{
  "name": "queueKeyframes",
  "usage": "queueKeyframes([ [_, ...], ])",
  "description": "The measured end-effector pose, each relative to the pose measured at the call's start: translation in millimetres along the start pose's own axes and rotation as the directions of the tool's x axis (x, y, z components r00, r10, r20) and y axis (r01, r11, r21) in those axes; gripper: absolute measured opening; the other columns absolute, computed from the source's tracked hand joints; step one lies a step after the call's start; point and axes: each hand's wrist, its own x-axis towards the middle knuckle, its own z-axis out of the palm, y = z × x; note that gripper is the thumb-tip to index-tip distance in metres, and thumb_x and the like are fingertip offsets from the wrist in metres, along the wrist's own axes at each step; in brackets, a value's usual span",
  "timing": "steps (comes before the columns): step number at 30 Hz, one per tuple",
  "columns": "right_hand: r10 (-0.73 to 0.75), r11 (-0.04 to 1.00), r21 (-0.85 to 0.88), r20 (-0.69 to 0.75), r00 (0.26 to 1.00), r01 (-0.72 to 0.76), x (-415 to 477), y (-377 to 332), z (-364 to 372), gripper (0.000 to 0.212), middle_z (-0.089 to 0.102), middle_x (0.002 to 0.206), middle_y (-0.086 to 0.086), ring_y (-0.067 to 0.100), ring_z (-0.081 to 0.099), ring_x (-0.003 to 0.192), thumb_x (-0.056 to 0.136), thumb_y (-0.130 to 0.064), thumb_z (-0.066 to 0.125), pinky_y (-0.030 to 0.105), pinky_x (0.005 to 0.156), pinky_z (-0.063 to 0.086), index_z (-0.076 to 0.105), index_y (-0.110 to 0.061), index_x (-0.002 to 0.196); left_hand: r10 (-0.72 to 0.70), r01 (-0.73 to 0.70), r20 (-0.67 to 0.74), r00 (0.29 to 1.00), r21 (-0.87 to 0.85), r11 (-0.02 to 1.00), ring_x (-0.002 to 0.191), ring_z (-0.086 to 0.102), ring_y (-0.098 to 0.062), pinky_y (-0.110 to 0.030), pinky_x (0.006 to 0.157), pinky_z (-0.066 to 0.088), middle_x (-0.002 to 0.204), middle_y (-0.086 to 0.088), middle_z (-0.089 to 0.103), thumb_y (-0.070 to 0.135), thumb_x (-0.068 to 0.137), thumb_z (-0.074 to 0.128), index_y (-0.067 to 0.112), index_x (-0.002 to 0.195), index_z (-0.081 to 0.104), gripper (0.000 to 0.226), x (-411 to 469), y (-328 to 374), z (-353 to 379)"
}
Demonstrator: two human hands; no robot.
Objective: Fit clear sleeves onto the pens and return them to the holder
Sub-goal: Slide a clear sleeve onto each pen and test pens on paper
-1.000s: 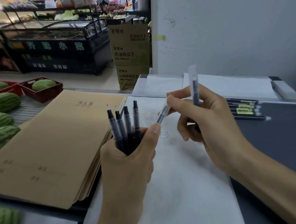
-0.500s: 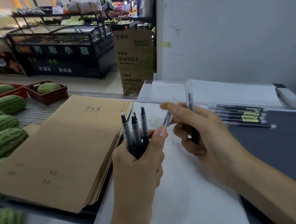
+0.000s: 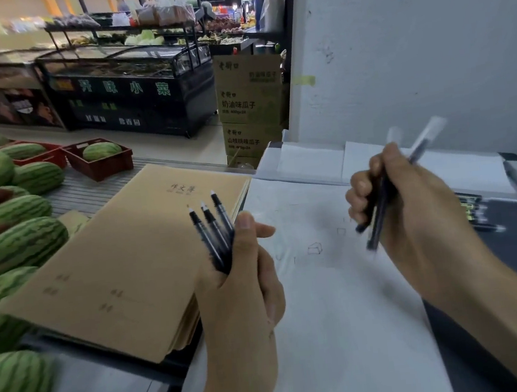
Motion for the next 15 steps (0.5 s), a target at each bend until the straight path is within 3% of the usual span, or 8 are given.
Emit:
queueKeyframes([
  [2, -0.12, 0.991, -0.049, 0.025, 0.992, 0.121, 1.1, -0.7, -4.9, 0.027, 0.055, 0.07, -0.002, 0.02, 0.06, 0.068, 0.111, -0.04, 0.045, 0.03, 0.068, 0.056, 0.053, -0.02, 0.095, -0.016, 0.016, 0.002, 1.0, -0.075, 0.997, 0.031, 0.018, -0.009, -0.018, 0.036, 0.014, 0.057, -0.005, 0.025, 0.043, 0.094, 0.064, 0.004, 0.093, 0.064, 0.039, -0.5, 2.0, -1.4],
  [5, -0.224, 0.957, -0.171, 0.081, 0.971, 0.235, -2.5, 4.9, -4.7, 0.015, 0.046, 0.068, -0.008, 0.014, 0.054, 0.063, 0.106, -0.043, 0.05, 0.037, 0.069, 0.052, 0.055, -0.032, 0.096, -0.041, 0.046, 0.031, 0.999, -0.178, 0.983, 0.032, 0.017, -0.007, -0.016, 0.034, 0.016, 0.058, -0.002, 0.024, 0.041, 0.098, 0.064, 0.009, 0.088, 0.06, 0.034, -0.3, 5.0, -3.5],
  [7, -0.204, 0.939, -0.263, 0.088, 0.975, 0.22, -7.0, 12.6, 0.4, 0.011, 0.041, 0.065, -0.011, 0.011, 0.046, 0.058, 0.103, -0.04, 0.056, 0.042, 0.066, 0.043, 0.055, -0.036, 0.093, -0.064, 0.085, 0.085, 0.994, -0.266, 0.96, 0.033, 0.019, -0.006, -0.014, 0.033, 0.018, 0.06, 0.0, 0.026, 0.042, 0.098, 0.059, 0.011, 0.088, 0.057, 0.033, -0.9, 7.7, -5.0],
  [11, -0.109, 0.928, -0.354, 0.042, 0.993, 0.116, -13.9, 18.9, 8.5, 0.02, 0.039, 0.055, -0.009, 0.013, 0.036, 0.05, 0.097, -0.037, 0.072, 0.038, 0.058, 0.035, 0.063, -0.027, 0.083, -0.069, 0.11, 0.124, 0.99, -0.357, 0.927, 0.037, 0.019, -0.006, -0.015, 0.032, 0.019, 0.064, 0.001, 0.029, 0.034, 0.099, 0.046, 0.012, 0.092, 0.053, 0.024, -2.5, 8.8, -5.0],
  [13, -0.105, 0.865, -0.474, 0.155, 0.982, 0.167, -14.4, 13.1, 6.9, 0.033, 0.037, 0.052, -0.007, 0.016, 0.03, 0.049, 0.091, -0.051, 0.074, 0.029, 0.05, 0.032, 0.071, -0.021, 0.078, -0.082, 0.103, 0.079, 0.993, -0.326, 0.94, 0.037, 0.02, -0.006, -0.015, 0.032, 0.019, 0.065, 0.0, 0.031, 0.032, 0.103, 0.046, 0.011, 0.095, 0.052, 0.023, -0.3, 6.6, -3.1],
  [15, -0.117, 0.704, -0.639, 0.325, 0.939, 0.309, -16.8, 8.3, 4.7, 0.045, 0.04, 0.049, -0.003, 0.021, 0.03, 0.048, 0.088, -0.061, 0.072, 0.022, 0.048, 0.03, 0.076, -0.018, 0.079, -0.083, 0.087, 0.025, 0.996, -0.288, 0.954, 0.036, 0.022, -0.006, -0.014, 0.03, 0.019, 0.065, 0.0, 0.034, 0.032, 0.103, 0.047, 0.011, 0.093, 0.051, 0.023, 3.4, 5.0, -1.2],
])
